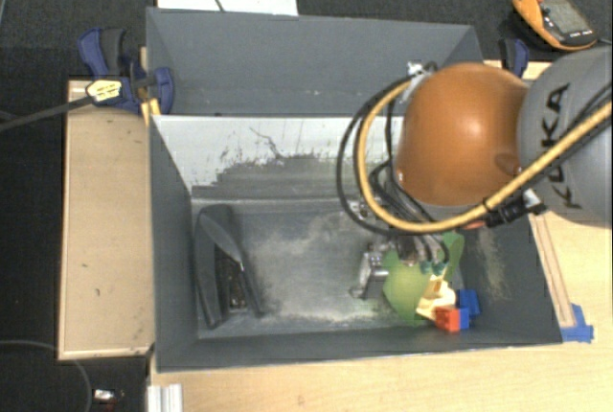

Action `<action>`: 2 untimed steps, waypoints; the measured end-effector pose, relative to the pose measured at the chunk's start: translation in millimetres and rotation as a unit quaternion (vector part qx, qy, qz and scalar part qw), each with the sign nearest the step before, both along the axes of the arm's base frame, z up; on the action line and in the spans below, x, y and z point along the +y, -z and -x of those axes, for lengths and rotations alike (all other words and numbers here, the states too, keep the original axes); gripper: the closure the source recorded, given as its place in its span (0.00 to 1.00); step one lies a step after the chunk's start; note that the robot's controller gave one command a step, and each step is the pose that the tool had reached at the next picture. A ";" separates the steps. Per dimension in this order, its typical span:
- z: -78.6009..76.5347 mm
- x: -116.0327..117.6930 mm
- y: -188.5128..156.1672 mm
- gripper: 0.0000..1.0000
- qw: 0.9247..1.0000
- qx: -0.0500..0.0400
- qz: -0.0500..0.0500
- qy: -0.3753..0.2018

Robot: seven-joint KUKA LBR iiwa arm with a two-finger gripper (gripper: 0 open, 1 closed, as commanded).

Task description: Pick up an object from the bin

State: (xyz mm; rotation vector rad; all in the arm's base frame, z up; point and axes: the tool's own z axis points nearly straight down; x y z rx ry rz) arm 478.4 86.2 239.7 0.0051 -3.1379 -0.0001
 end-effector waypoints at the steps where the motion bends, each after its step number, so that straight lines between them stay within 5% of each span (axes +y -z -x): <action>1: -1.6 -0.8 -2.6 0.00 1.000 -0.003 0.000 0.002; 2: -36.5 -76.9 1.1 0.00 0.999 -0.005 0.000 -0.034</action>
Offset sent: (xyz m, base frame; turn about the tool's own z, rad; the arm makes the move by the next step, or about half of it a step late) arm 0.0381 -0.0848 -0.0025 -0.0683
